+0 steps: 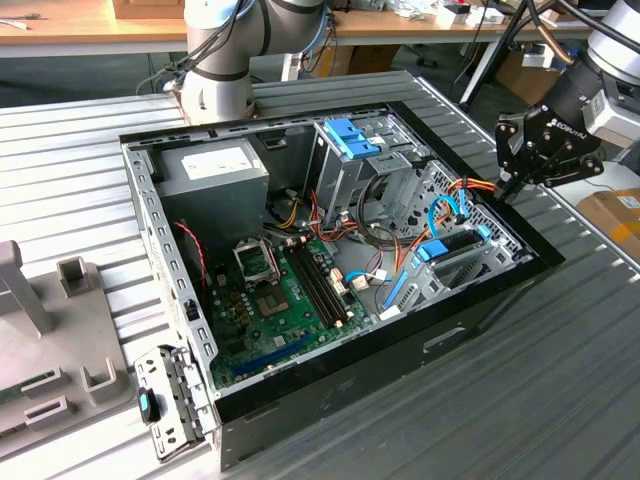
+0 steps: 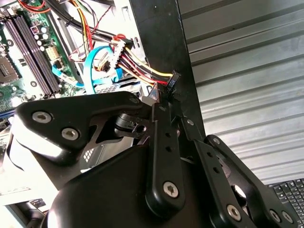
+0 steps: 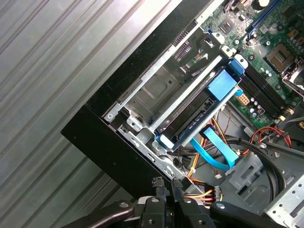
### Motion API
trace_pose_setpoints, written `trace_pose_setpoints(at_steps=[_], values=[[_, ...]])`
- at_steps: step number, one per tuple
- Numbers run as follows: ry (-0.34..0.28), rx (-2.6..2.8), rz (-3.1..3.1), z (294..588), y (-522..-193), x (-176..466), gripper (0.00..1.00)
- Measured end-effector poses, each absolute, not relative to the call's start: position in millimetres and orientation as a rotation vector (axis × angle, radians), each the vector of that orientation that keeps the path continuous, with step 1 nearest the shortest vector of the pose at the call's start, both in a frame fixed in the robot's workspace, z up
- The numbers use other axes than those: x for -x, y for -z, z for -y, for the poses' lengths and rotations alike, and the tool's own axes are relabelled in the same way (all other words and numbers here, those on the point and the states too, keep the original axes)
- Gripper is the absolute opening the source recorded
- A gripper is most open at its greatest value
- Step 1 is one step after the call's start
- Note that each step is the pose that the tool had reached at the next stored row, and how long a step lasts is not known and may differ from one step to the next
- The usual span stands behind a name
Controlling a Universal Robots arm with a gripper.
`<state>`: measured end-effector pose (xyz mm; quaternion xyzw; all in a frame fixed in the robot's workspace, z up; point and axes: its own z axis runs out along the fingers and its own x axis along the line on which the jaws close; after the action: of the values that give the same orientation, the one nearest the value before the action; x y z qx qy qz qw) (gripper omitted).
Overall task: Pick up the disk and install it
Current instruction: 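Insert the first disk wire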
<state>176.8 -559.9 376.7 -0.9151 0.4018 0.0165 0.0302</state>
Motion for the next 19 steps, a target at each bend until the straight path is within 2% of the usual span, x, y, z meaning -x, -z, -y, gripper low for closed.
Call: trace_pose_setpoints(at_steps=[11,19], values=[[-0.046,2.821,-1.241,560,-376,-130,0.16],[-0.038,2.737,-1.419,560,-375,-128,0.16]])
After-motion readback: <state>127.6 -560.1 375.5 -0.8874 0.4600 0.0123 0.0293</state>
